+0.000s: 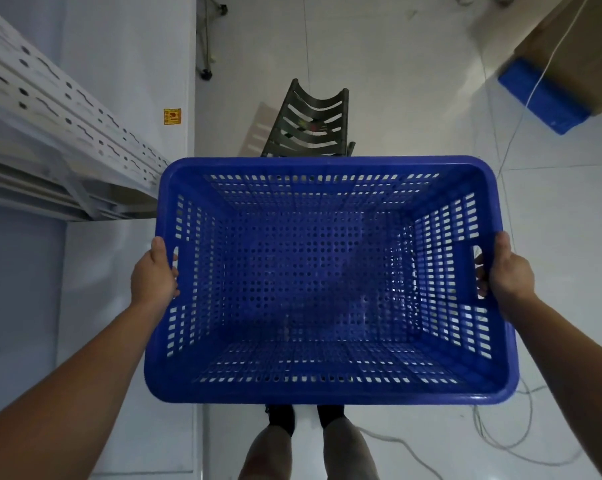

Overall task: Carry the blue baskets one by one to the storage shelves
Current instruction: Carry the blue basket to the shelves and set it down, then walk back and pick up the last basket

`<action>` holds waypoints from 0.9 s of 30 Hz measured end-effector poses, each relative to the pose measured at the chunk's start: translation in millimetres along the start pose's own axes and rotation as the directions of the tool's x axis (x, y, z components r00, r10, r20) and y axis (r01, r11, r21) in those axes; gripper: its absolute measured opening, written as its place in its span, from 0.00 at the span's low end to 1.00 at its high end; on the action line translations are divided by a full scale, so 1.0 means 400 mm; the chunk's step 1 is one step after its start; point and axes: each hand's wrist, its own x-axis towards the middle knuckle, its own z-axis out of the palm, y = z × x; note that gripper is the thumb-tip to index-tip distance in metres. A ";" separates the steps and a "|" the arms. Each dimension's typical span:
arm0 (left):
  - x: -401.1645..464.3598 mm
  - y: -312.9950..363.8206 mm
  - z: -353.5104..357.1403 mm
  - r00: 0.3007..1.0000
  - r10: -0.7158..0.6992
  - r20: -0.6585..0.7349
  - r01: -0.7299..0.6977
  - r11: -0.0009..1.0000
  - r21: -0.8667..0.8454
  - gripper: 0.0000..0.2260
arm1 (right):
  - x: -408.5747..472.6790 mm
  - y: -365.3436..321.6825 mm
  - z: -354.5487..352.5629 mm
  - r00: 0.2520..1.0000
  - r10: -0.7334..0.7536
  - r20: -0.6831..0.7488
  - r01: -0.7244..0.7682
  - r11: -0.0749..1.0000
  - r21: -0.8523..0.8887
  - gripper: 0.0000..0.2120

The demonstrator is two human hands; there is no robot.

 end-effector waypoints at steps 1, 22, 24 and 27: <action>0.002 -0.005 0.000 1.000 -0.002 -0.008 0.002 1.000 0.003 0.30 | 0.003 0.002 0.000 1.000 0.002 -0.008 -0.002 1.000 -0.005 0.36; -0.487 0.559 -0.204 0.669 0.633 0.389 -0.681 0.312 0.662 0.32 | -0.449 -0.418 -0.299 0.818 -0.528 0.230 0.560 0.638 -0.528 0.30; -0.610 0.671 -0.216 0.568 0.697 0.438 -0.746 0.211 0.631 0.34 | -0.551 -0.481 -0.396 0.793 -0.583 0.178 0.570 0.605 -0.556 0.31; -0.808 0.818 -0.229 0.402 0.769 0.496 -0.818 0.058 0.572 0.36 | -0.679 -0.536 -0.547 0.754 -0.651 0.086 0.572 0.585 -0.575 0.33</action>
